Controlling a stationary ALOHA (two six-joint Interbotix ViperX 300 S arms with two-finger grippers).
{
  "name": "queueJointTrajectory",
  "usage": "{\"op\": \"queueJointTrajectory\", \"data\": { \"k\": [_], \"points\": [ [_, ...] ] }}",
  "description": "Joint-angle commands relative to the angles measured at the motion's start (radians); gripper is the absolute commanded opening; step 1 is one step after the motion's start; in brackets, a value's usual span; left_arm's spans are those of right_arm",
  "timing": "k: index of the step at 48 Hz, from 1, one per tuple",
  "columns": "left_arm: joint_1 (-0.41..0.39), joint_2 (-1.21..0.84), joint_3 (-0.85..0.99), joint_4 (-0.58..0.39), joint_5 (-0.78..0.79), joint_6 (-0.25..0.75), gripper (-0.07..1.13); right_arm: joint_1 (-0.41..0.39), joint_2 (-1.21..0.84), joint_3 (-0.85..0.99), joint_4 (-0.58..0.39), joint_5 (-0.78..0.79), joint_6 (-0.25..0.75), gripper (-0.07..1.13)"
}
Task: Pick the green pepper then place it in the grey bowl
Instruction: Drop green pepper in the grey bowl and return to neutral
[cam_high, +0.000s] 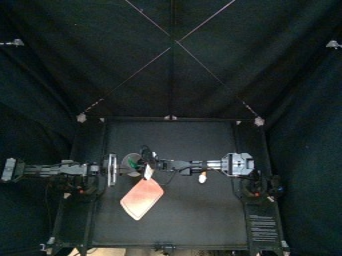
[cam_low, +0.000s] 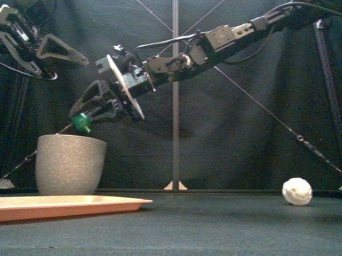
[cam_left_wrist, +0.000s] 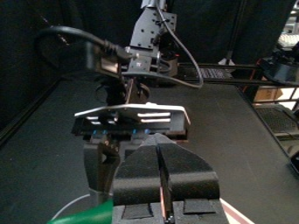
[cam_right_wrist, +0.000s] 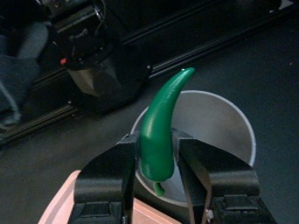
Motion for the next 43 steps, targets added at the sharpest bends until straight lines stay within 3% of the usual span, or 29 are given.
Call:
{"op": "queueJointTrajectory", "data": {
  "k": [1, 11, 24, 36, 43],
  "points": [
    [0.002, 0.003, -0.015, 0.002, -0.008, 0.002, 0.06, -0.006, -0.008, -0.058, -0.006, 0.025, -0.003, 0.71],
    [0.002, 0.003, -0.012, 0.002, -0.008, 0.002, 0.06, -0.011, 0.006, -0.077, -0.017, 0.052, 0.0, 0.91],
    [0.003, 0.003, -0.012, 0.002, -0.008, 0.002, 0.06, -0.014, -0.058, -0.032, -0.025, 0.054, -0.005, 0.91],
    [0.009, 0.003, -0.009, 0.003, -0.009, 0.002, 0.06, -0.003, -0.196, 0.126, -0.038, -0.02, -0.006, 0.91],
    [0.008, 0.003, -0.014, 0.002, -0.031, 0.002, 0.06, 0.026, -0.288, 0.262, -0.11, -0.074, -0.006, 0.91]
  ]
}}
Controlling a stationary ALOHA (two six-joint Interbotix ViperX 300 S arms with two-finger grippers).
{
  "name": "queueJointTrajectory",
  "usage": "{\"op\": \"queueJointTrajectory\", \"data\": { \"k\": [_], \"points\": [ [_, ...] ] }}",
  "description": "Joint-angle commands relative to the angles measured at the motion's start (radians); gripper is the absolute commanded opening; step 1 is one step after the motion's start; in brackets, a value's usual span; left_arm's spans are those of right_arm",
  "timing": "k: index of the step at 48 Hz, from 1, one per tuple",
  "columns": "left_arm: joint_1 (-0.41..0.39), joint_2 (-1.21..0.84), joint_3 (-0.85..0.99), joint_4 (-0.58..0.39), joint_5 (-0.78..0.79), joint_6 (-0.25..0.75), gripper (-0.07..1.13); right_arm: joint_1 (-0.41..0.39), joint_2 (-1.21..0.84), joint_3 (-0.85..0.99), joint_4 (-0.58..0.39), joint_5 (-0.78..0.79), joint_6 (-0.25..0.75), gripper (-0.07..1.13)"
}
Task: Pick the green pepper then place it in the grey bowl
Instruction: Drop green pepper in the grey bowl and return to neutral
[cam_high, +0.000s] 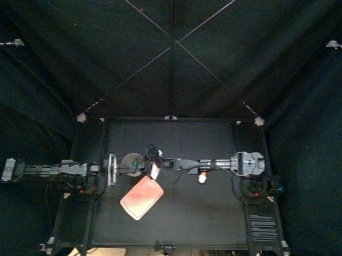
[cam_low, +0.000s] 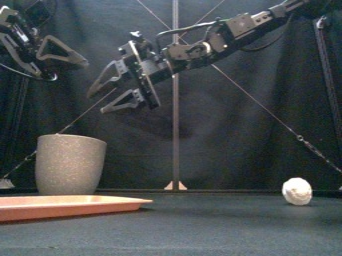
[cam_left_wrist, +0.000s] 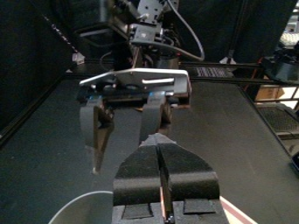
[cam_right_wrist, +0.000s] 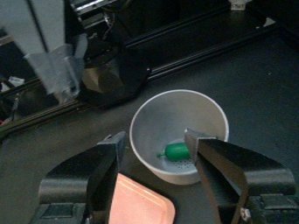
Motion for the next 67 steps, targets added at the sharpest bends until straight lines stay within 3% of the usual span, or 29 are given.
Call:
{"op": "queueJointTrajectory", "data": {
  "k": [1, 17, 40, 67],
  "points": [
    [0.002, 0.003, -0.018, 0.002, -0.032, 0.002, 0.06, 0.025, -0.115, 0.087, -0.066, -0.041, 0.005, 0.91],
    [0.003, 0.003, -0.005, 0.006, -0.071, 0.002, 0.06, 0.092, -0.267, 0.301, -0.225, -0.052, 0.012, 0.91],
    [0.021, 0.003, 0.034, 0.006, -0.071, 0.003, 0.06, 0.103, -0.434, 0.471, -0.156, -0.104, 0.012, 0.91],
    [0.021, 0.003, 0.034, 0.006, -0.069, 0.003, 0.06, 0.037, -0.569, 0.626, -0.127, -0.285, 0.012, 0.91]
  ]
}}
